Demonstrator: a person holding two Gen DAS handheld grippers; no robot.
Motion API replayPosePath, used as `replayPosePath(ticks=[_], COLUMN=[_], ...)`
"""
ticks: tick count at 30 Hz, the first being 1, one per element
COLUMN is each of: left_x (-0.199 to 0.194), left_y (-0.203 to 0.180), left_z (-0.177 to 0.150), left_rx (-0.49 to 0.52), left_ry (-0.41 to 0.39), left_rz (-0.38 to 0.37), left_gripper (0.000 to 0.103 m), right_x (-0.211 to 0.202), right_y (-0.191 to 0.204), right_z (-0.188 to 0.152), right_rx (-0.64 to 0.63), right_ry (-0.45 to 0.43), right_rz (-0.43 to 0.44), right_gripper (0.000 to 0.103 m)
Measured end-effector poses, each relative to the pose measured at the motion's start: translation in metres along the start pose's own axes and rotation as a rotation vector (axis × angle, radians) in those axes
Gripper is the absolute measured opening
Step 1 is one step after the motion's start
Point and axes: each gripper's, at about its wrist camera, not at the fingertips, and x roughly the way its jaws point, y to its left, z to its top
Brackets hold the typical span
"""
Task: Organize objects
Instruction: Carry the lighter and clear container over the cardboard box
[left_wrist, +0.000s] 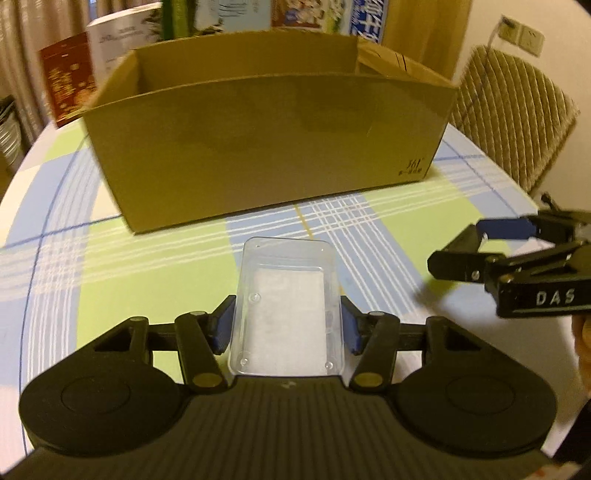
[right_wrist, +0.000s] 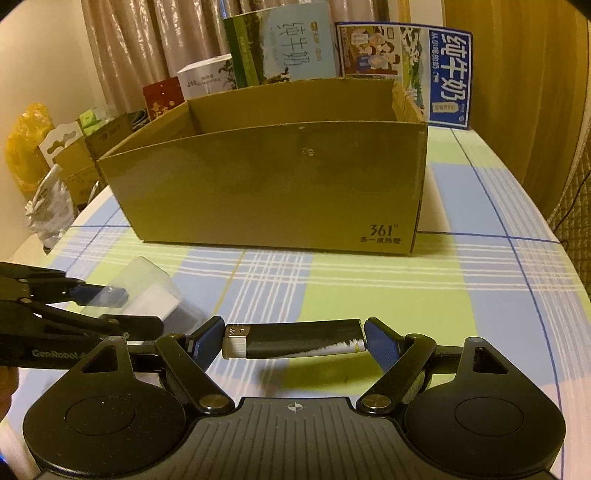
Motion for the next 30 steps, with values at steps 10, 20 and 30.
replayPosePath(ticks=[10, 20, 30], left_x=[-0.057, -0.09, -0.105], left_y=[-0.013, -0.022, -0.027], left_z=[-0.019, -0.036, -0.026], left_rx=[-0.096, -0.14, -0.112], left_ry=[-0.041, -0.062, -0.091], left_rz=[0.048, 0.086, 0.097], left_gripper=[0.051, 0.051, 0.051], right_x=[-0.044, -0.072, -0.085], right_y=[0.008, 0.015, 0.02], right_z=[-0.017, -0.031, -0.025], right_rx=[0.069, 0.093, 0.076], right_ry=[-0.013, -0.014, -0.008], right_rz=[-0.004, 0.013, 0.007], right_gripper=[0.079, 0.079, 0.079])
